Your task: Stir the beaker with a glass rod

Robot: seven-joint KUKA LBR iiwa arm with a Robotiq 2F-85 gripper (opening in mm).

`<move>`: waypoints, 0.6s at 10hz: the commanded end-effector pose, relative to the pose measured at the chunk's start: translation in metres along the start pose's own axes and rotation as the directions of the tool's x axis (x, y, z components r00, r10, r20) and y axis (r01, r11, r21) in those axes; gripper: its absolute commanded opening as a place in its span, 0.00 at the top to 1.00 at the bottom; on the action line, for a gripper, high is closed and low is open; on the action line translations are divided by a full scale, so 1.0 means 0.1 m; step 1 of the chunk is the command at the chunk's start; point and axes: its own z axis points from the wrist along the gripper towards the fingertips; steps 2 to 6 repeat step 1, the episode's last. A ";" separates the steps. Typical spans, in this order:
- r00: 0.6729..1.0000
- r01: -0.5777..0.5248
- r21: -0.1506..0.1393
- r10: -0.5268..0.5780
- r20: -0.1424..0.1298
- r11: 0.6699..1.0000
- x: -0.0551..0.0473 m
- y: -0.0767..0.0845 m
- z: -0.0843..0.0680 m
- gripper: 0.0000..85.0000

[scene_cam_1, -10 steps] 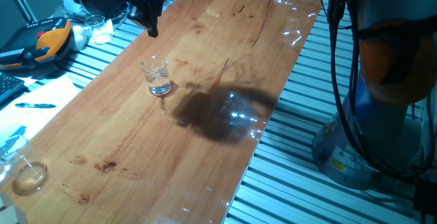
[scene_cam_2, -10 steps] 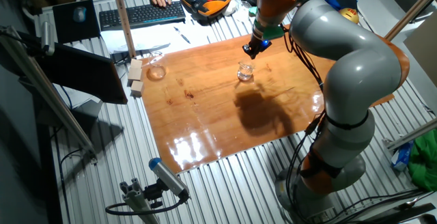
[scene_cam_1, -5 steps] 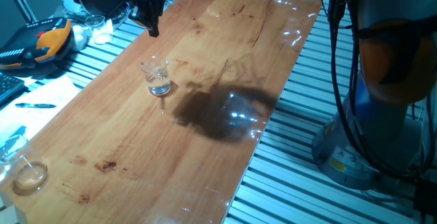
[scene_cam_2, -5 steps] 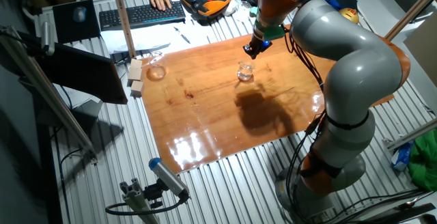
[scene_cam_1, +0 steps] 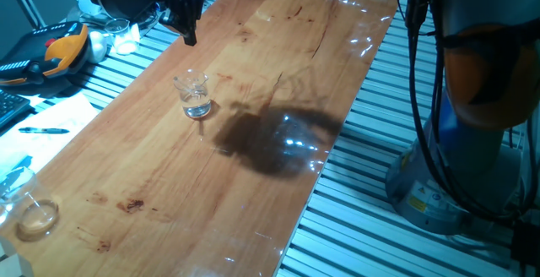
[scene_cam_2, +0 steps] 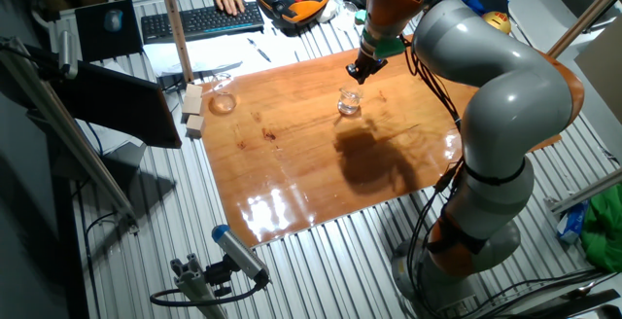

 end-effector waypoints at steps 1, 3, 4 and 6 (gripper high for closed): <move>1.000 0.000 0.000 0.000 0.000 1.000 0.00 0.00 0.00 1.00; 1.000 0.000 0.000 0.000 0.000 1.000 0.00 0.00 0.00 1.00; 1.000 0.000 0.000 0.000 0.000 1.000 0.00 0.00 0.00 1.00; 1.000 0.000 0.000 0.000 0.000 1.000 0.00 0.00 0.00 1.00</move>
